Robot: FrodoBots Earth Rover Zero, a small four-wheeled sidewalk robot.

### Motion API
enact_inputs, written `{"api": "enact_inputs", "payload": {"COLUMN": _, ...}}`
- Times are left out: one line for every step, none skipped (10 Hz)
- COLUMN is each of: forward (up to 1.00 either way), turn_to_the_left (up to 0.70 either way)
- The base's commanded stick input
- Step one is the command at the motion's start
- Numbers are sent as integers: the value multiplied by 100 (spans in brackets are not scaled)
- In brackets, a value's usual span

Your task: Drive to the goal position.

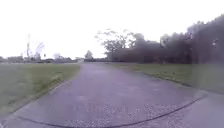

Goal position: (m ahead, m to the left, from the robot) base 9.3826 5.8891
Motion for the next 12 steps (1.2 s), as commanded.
{"api": "enact_inputs", "payload": {"forward": 85, "turn_to_the_left": 0}}
{"api": "enact_inputs", "payload": {"forward": 85, "turn_to_the_left": 0}}
{"api": "enact_inputs", "payload": {"forward": 85, "turn_to_the_left": 0}}
{"api": "enact_inputs", "payload": {"forward": 85, "turn_to_the_left": 0}}
{"api": "enact_inputs", "payload": {"forward": 85, "turn_to_the_left": 0}}
{"api": "enact_inputs", "payload": {"forward": 85, "turn_to_the_left": 0}}
{"api": "enact_inputs", "payload": {"forward": 85, "turn_to_the_left": 0}}
{"api": "enact_inputs", "payload": {"forward": 85, "turn_to_the_left": 0}}
{"api": "enact_inputs", "payload": {"forward": 85, "turn_to_the_left": 0}}
{"api": "enact_inputs", "payload": {"forward": 85, "turn_to_the_left": 0}}
{"api": "enact_inputs", "payload": {"forward": 85, "turn_to_the_left": 0}}
{"api": "enact_inputs", "payload": {"forward": 85, "turn_to_the_left": 0}}
